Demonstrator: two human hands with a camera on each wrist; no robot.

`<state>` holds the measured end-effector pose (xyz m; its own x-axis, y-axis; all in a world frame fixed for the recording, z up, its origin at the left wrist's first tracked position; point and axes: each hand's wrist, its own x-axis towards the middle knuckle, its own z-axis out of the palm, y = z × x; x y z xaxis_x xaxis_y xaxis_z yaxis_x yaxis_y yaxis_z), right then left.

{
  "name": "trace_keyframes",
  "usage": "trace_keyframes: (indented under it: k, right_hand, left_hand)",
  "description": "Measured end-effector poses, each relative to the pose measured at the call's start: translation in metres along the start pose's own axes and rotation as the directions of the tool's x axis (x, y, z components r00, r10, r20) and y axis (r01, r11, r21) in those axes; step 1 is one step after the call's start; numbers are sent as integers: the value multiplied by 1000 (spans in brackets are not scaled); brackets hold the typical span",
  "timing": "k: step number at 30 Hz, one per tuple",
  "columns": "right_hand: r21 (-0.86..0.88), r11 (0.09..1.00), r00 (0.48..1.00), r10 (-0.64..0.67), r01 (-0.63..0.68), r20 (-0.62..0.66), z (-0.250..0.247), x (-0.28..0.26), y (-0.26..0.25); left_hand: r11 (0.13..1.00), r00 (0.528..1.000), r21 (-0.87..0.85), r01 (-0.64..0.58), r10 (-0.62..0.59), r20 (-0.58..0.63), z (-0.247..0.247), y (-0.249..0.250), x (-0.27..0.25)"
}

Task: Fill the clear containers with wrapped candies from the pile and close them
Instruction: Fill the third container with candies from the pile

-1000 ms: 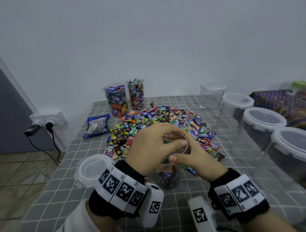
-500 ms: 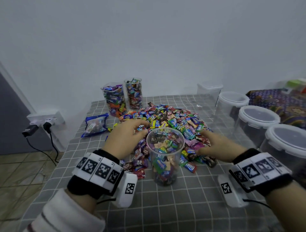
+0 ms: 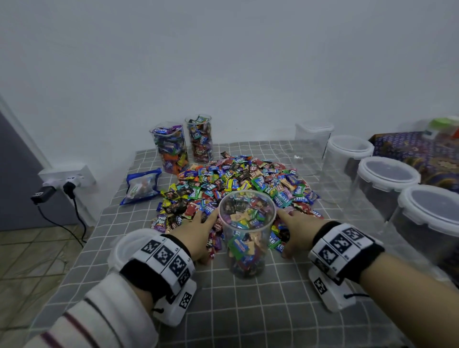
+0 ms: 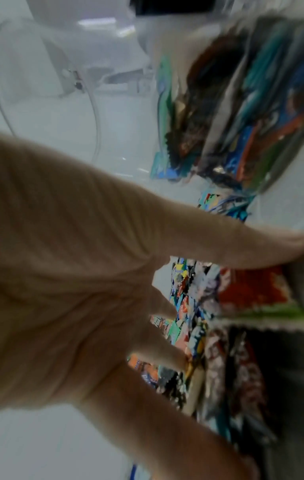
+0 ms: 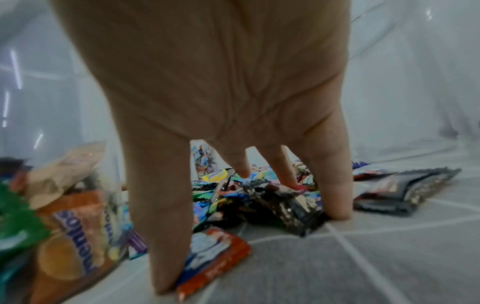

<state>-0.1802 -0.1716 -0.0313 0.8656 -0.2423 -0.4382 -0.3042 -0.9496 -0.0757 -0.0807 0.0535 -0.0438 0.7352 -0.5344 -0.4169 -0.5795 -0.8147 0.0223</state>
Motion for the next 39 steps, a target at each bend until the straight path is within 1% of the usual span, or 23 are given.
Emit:
trace_keyframes:
  k: [5, 9, 12, 14, 17, 23, 27, 31, 35, 39]
  right_hand:
    - [-71, 996, 996, -65, 61, -54, 1, 9, -11]
    - [-23, 991, 985, -133, 131, -109, 0, 13, -18]
    - [-37, 989, 981, -149, 146, -120, -1, 14, -20]
    - [-42, 987, 981, -157, 153, -114, -3, 14, -22]
    - [-41, 985, 977, -173, 170, -120, -4, 13, -22]
    - [-8, 986, 965, -165, 167, -202, -7, 8, -19]
    - [71, 986, 953, -129, 153, -274, -10, 4, -14]
    - [135, 973, 941, -139, 189, -310, -11, 2, -10]
    - [212, 956, 923, -113, 201, -367, -13, 5, -5]
    - [277, 935, 899, -87, 222, -429, -22, 2, -2]
  left_hand:
    - [998, 998, -6, -60, 60, -15, -5, 5, 7]
    - [996, 995, 17, -91, 91, -41, -10, 11, 7]
    - [992, 988, 61, -106, 112, -103, -11, 11, 9]
    - [993, 983, 45, -105, 110, -145, -11, 10, 9]
    - [996, 972, 5, -94, 93, -217, -13, 11, 7]
    - [995, 942, -75, -72, 43, -334, -17, 13, 0]
    - [984, 929, -171, -41, -26, -370, -20, 12, -5]
    - [967, 906, -244, -70, -41, -421, -19, 6, -4]
    - [939, 874, -331, -94, -82, -479, -20, 1, -4]
    - [913, 862, -394, -101, -118, -493, -24, 1, -10]
